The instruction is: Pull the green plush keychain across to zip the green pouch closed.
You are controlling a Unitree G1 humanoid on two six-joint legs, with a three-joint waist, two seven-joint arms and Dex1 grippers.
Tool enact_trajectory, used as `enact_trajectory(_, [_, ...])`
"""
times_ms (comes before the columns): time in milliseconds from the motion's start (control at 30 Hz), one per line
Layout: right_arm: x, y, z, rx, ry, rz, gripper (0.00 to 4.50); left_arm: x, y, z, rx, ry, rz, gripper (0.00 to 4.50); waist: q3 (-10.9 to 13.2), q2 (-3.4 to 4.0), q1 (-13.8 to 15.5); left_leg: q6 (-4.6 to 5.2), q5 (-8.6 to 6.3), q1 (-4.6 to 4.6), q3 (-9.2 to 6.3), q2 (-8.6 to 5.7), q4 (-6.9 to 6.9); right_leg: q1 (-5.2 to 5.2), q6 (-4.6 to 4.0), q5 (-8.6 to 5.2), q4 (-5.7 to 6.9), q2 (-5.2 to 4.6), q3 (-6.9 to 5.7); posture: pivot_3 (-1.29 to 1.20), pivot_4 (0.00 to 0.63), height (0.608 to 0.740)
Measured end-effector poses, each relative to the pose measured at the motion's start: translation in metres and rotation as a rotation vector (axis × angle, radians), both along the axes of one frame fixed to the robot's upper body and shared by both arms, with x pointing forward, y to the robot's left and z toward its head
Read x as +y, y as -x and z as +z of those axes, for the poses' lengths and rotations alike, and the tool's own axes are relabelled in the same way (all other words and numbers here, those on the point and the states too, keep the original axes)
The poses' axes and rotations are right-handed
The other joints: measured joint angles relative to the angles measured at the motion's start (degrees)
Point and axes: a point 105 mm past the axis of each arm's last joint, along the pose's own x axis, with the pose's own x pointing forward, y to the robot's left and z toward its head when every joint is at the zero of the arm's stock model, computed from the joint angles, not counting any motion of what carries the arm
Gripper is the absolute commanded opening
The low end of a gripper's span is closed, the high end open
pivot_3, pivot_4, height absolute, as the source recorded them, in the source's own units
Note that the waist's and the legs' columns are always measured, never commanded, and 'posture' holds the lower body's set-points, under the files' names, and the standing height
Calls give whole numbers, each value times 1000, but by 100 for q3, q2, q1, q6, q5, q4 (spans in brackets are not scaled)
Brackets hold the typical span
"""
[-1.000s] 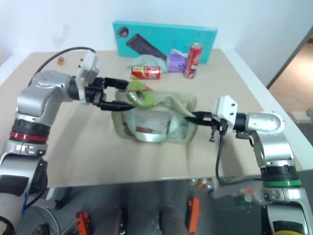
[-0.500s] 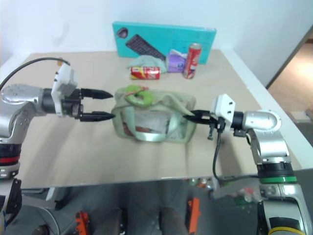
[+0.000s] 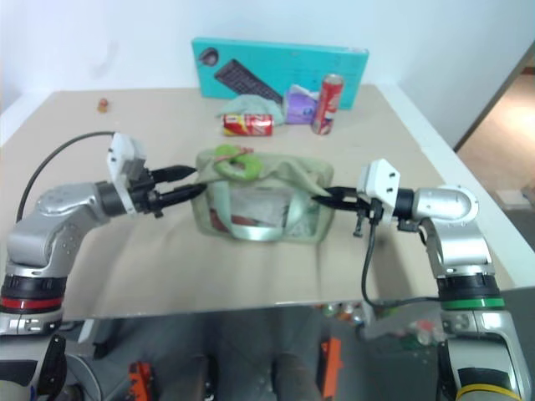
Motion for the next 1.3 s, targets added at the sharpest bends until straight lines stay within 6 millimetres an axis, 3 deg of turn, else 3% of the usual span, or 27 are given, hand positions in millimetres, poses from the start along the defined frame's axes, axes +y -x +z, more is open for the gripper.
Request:
enact_trajectory(133, [0,0,0,14,-10,-3,0,-1,2,-2,3,6,5,40,0,0,0,0,0,1,-1,0,-1,0,-1,0,0,0,0,0,150,740])
enact_trajectory(233, [-1,0,0,66,-35,-10,0,-2,4,-3,1,7,4,40,0,0,0,0,0,2,0,0,0,1,-1,1,0,0,1,0,150,740])
enact_trajectory(267, [-1,0,0,81,-39,-12,735,-2,5,-3,-1,6,4,0,0,0,1,0,0,2,0,0,0,1,-1,0,0,0,1,0,150,740])
enact_trajectory(433, [-6,-1,0,140,-36,-49,2438,-5,6,-2,-3,14,3,0,1,1,15,0,0,-4,0,-2,-1,-3,3,-2,0,-3,1,0,150,740])
enact_trajectory(633, [-9,0,23,88,-41,-88,4472,-5,6,-2,3,23,2,0,1,1,16,-1,0,-6,-1,-4,-2,-4,4,-6,-1,-6,-1,0,150,740])
enact_trajectory(767, [-3,4,71,-50,-39,-104,4472,-7,7,-2,7,26,-7,0,2,3,16,-1,-1,-7,-1,-5,-3,-5,4,-7,-1,-8,-1,0,150,740])
enact_trajectory(900, [35,20,96,-169,-42,-8,4472,-9,6,-1,4,25,-12,0,1,1,17,-1,-1,-7,-5,-5,-6,-5,1,-10,-1,-7,-5,0,150,740])
enact_trajectory(1000, [75,30,92,-157,-93,76,4472,-11,6,-1,6,24,-14,0,1,1,17,-1,-1,-12,-4,-5,-5,-8,2,-10,-1,-10,-5,0,150,740])
enact_trajectory(1100, [97,36,87,-107,-180,95,4472,-14,8,-2,11,22,-26,0,-3,-5,58,-2,-1,-21,-7,-6,-3,-8,4,-11,-2,-16,-11,0,150,740])
enact_trajectory(1167, [107,36,67,-21,-221,76,4472,-16,9,-2,9,20,-34,0,-3,-6,92,-3,-1,-27,-7,-12,-2,-10,1,-10,-4,-20,-9,0,150,740])
enact_trajectory(1300, [107,29,46,59,-265,5,4472,-17,10,-1,6,19,-33,0,-3,-6,97,-3,-2,-29,-7,-15,-1,-13,4,-12,-5,-20,-6,0,150,740])
